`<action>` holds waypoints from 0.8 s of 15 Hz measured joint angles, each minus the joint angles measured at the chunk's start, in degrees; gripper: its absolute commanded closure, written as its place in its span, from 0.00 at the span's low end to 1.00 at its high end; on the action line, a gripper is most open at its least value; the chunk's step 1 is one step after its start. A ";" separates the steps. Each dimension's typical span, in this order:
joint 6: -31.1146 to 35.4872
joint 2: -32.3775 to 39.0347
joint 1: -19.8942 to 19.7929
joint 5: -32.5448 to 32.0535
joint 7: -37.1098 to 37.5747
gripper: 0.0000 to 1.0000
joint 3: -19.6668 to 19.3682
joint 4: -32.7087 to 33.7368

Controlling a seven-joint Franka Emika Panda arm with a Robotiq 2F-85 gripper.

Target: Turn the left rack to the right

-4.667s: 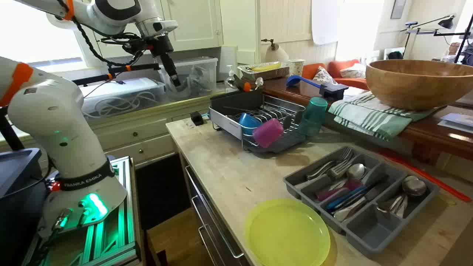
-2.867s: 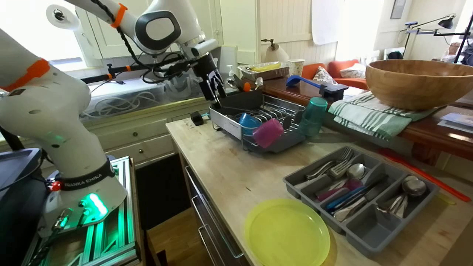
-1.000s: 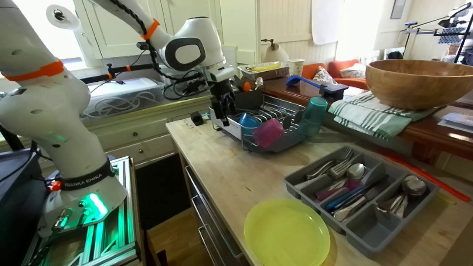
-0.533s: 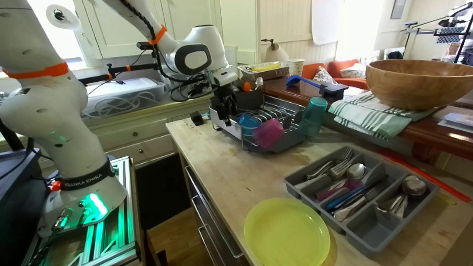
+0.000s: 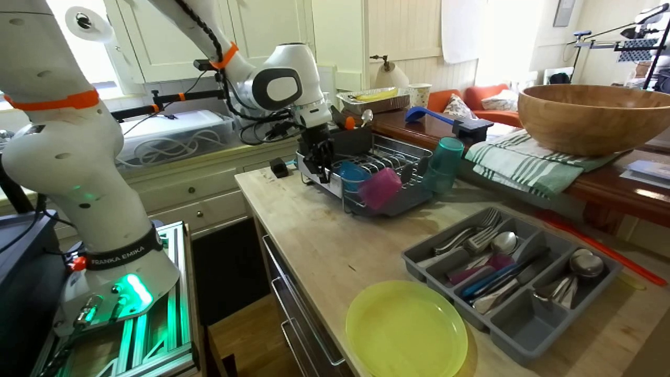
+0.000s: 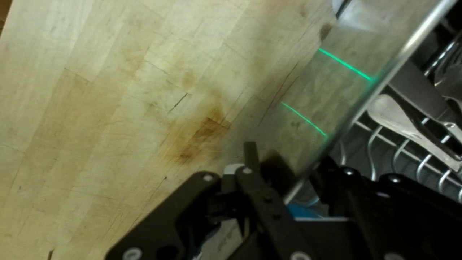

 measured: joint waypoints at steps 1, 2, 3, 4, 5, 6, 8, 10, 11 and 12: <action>-0.19 -0.11 0.17 -0.79 2.85 0.91 -0.02 0.00; -0.39 -0.17 0.39 -1.79 5.73 0.95 -0.02 0.01; -0.89 -0.35 0.56 -2.74 8.58 0.99 -0.02 0.01; -1.68 -0.52 0.73 -3.67 11.57 0.97 -0.01 0.02; -1.97 -0.45 0.80 -4.51 14.88 0.96 0.01 0.13; -2.23 -0.44 0.91 -5.41 18.32 0.96 0.03 0.25; -2.36 -0.42 1.11 -7.86 25.94 0.97 0.18 0.29; -2.56 -0.42 1.45 -10.52 33.51 0.97 0.25 0.32; -2.71 -0.43 1.62 -11.71 37.18 0.97 0.30 0.35; -2.88 -0.42 1.77 -12.80 40.90 0.97 0.32 0.38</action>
